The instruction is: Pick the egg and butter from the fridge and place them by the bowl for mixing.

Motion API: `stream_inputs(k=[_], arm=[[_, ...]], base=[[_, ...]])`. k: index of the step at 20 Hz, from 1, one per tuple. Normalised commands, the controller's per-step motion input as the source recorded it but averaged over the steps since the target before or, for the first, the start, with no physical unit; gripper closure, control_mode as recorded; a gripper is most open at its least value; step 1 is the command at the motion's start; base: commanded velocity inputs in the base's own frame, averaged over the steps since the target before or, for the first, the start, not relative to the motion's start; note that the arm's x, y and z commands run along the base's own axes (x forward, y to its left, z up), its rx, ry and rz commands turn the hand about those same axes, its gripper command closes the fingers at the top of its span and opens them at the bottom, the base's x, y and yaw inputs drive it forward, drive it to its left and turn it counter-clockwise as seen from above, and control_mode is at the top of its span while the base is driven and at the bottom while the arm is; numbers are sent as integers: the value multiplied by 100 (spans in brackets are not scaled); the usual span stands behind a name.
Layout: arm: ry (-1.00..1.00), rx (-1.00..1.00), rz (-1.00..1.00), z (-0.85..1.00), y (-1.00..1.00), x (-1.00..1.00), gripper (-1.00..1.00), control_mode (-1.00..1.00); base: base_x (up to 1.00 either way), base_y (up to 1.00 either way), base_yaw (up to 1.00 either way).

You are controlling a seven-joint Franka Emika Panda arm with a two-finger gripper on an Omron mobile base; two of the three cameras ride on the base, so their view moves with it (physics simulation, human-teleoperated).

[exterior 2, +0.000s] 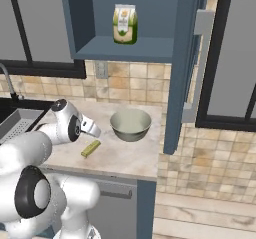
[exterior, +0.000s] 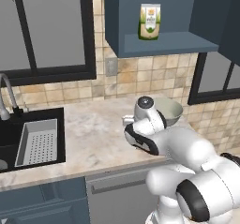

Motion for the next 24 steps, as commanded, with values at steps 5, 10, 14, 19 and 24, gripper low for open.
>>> stream_inputs(k=[5, 10, 14, 19, 24], arm=[[0, 0, 24, 41, 26, -100, -100, -100], [-29, 0, 21, 9, 1, -100, -100, -100], [-76, -4, 1, 21, 0, -81, -100, -100], [0, 0, 0, 0, 0, 0, -100, 100], [0, 0, 0, 0, 0, 0, -100, 100]], base=[[0, 0, 0], [0, 0, 0], [0, 0, 0], [-41, 0, -13], [-94, 20, -78]])
